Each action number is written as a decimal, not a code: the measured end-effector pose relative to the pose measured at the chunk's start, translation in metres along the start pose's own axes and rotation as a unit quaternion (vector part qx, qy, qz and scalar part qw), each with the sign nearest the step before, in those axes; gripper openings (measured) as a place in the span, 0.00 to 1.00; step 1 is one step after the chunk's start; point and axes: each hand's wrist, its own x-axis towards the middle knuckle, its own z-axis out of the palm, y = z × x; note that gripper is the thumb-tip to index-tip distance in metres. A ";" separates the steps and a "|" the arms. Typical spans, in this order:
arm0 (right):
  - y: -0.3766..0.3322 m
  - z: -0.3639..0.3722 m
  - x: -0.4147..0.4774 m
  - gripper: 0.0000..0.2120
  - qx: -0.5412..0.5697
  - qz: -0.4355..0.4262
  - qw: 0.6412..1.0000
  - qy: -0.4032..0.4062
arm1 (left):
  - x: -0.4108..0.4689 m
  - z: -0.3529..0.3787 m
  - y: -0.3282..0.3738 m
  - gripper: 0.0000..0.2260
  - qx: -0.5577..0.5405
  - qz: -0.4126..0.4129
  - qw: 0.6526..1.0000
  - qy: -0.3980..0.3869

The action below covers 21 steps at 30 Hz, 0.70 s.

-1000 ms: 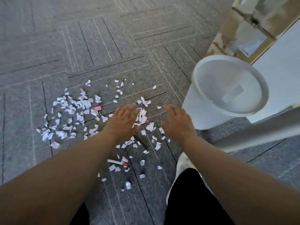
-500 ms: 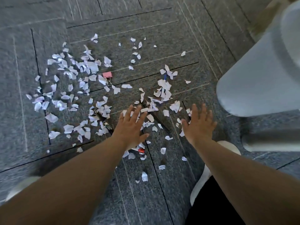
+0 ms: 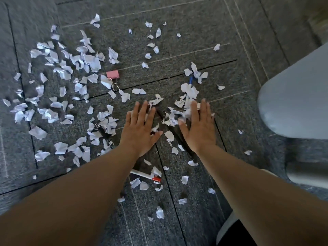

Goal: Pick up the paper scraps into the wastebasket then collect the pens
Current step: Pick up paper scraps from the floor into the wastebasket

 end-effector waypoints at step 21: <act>-0.025 -0.010 0.028 0.33 -0.058 -0.161 0.985 -0.009 | 0.036 -0.019 -0.031 0.25 0.008 0.102 0.990 0.100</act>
